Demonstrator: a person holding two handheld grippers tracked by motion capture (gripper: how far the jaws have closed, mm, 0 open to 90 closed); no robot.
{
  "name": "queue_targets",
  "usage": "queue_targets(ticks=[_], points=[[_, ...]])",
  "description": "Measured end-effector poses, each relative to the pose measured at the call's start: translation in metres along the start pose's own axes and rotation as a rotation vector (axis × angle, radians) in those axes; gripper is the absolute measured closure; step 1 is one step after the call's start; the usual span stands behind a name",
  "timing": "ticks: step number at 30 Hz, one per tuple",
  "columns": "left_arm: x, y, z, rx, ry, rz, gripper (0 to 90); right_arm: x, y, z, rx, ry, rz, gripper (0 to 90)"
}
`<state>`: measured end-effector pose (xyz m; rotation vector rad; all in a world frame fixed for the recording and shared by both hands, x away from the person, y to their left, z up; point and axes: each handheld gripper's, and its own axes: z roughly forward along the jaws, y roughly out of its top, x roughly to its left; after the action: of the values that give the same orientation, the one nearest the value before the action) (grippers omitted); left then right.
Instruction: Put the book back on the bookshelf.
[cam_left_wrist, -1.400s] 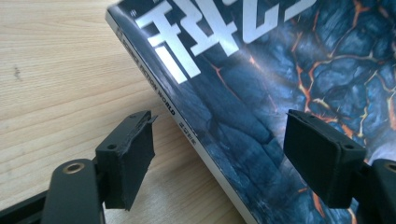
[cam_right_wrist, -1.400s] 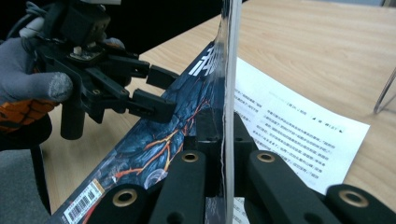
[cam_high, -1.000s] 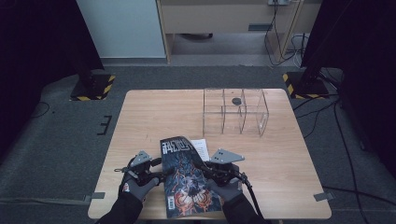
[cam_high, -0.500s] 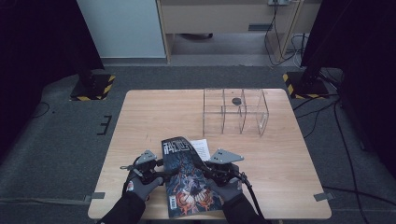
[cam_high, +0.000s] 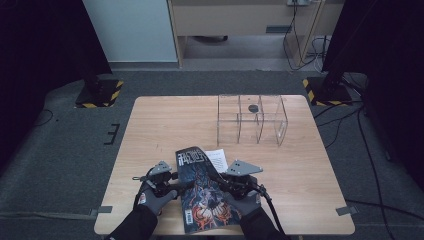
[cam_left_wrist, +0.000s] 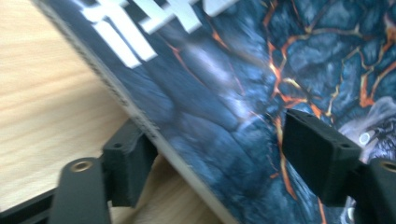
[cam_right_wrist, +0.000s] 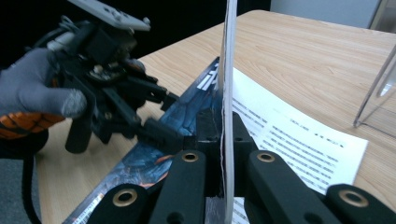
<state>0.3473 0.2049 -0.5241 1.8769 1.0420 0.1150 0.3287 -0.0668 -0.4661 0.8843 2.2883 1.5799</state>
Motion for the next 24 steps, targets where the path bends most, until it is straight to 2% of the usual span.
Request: queue_targets(ticks=[7, 12, 14, 17, 19, 24], points=[[-0.0017, 0.0010, 0.0030, 0.012, -0.002, 0.001, 22.2, -0.0006, -0.0005, -0.0006, -0.004, -0.001, 0.001, 87.7], [-0.0001, -0.0006, 0.0083, 0.025, -0.037, -0.022, 21.4, -0.0009, -0.0009, -0.0002, 0.001, -0.005, -0.002, 87.7], [-0.0009, -0.0004, 0.0084, 0.030, -0.033, -0.021, 21.5, -0.0011, -0.0012, -0.0002, 0.001, -0.005, -0.001, 87.7], [-0.0011, 0.0000, 0.0074, 0.042, -0.032, -0.026, 23.4, -0.0024, -0.0021, 0.0000, 0.002, -0.006, 0.004, 87.6], [-0.0008, 0.0001, 0.0057, 0.048, -0.030, -0.032, 28.9, -0.0043, -0.0034, 0.0004, 0.009, -0.013, 0.013, 87.5], [-0.0018, 0.0004, 0.0048, 0.051, -0.020, -0.022, 33.8, -0.0077, -0.0048, 0.0011, 0.018, -0.023, 0.029, 87.2]])
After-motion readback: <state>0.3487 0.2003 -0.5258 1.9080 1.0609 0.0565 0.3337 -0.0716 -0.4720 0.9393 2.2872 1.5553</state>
